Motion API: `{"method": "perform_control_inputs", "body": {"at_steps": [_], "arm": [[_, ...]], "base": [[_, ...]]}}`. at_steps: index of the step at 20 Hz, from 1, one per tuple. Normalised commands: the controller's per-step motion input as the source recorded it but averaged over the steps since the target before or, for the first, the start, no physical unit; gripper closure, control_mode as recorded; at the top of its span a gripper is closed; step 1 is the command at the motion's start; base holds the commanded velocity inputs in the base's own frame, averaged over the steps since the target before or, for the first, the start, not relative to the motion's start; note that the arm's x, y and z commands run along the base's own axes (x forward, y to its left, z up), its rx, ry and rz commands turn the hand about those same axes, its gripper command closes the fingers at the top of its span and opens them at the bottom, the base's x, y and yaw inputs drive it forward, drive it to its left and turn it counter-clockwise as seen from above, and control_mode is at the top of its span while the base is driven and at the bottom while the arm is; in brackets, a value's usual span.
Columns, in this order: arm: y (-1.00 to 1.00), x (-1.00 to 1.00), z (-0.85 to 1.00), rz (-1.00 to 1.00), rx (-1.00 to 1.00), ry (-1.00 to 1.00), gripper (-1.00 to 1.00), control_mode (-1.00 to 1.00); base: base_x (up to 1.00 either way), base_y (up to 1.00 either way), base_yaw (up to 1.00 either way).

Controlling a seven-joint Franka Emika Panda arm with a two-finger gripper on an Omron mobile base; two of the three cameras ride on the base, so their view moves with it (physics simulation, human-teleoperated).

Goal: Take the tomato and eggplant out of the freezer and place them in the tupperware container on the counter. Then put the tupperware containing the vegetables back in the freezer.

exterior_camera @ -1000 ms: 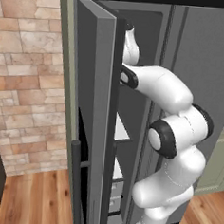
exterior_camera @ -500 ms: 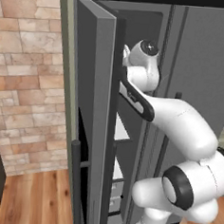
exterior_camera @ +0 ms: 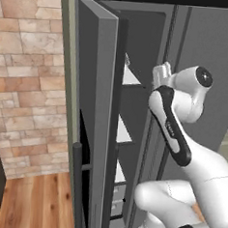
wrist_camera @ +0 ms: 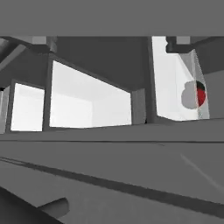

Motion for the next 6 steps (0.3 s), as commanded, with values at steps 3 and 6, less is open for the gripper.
{"method": "perform_control_inputs", "body": {"at_steps": [3, 6], "arm": [[-0.68, -1.0, 0.0, -0.09, 0.14, 0.0, -1.0, -1.0], [-0.65, -1.0, 0.0, -0.1, 0.1, 0.0, -1.0, -1.0]], "base": [[0.0, 0.0, 0.0], [0.0, 0.0, 0.0]]}}
